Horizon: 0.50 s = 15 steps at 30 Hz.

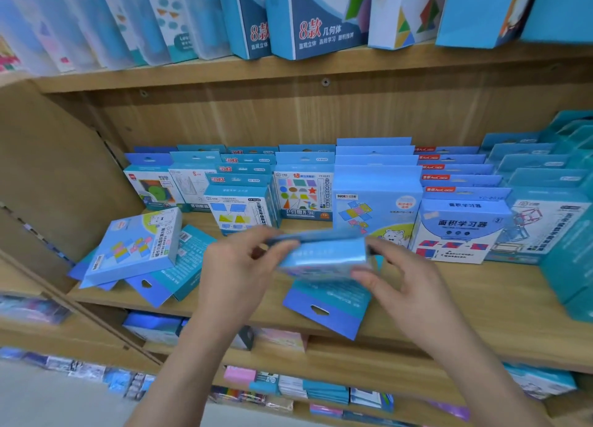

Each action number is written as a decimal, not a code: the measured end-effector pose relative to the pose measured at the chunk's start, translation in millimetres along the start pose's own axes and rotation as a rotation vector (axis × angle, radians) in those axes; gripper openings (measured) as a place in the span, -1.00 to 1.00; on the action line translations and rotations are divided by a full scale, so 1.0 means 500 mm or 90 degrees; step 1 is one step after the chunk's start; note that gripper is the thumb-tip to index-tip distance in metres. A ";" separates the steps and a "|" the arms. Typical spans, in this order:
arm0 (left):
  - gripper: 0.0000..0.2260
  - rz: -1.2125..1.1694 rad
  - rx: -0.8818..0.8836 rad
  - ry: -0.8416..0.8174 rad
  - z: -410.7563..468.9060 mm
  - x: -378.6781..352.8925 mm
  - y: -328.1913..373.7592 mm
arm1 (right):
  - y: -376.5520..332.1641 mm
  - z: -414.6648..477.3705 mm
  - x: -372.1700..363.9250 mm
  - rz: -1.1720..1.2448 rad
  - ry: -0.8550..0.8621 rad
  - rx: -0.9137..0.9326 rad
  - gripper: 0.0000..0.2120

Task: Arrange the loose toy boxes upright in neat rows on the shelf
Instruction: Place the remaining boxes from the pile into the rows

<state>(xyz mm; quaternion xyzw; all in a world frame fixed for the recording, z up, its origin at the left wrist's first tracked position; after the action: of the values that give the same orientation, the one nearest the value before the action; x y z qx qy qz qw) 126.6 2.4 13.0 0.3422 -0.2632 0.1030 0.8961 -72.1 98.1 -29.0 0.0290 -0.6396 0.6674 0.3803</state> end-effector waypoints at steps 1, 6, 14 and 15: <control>-0.96 -0.076 0.040 0.028 0.013 0.007 0.003 | -0.005 0.007 0.007 0.071 -0.012 -0.040 -0.75; -0.66 -0.369 0.143 -0.013 0.017 -0.032 0.012 | 0.004 0.017 0.001 0.318 -0.096 -0.189 -0.87; -0.76 -0.402 0.169 -0.028 -0.006 -0.058 0.004 | 0.021 0.006 0.006 0.325 -0.103 -0.245 -0.88; -0.75 -0.407 0.173 -0.033 -0.008 -0.060 0.003 | 0.022 0.004 0.006 0.322 -0.103 -0.244 -0.84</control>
<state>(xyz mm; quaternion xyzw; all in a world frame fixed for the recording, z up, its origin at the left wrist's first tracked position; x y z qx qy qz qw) 102.5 6.3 -5.0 0.5262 -0.1494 -0.1577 0.8222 -81.0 98.7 -36.1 -0.1500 -0.7685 0.6040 0.1488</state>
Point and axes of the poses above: each hand's wrist, its own z-axis towards the middle knuckle, its own x-axis out of the back of the hand, y = z × x, the point moved 9 cm from there along z, towards the middle knuckle, and after that the axes turned 15 degrees about -x, right-handed, at the moved point
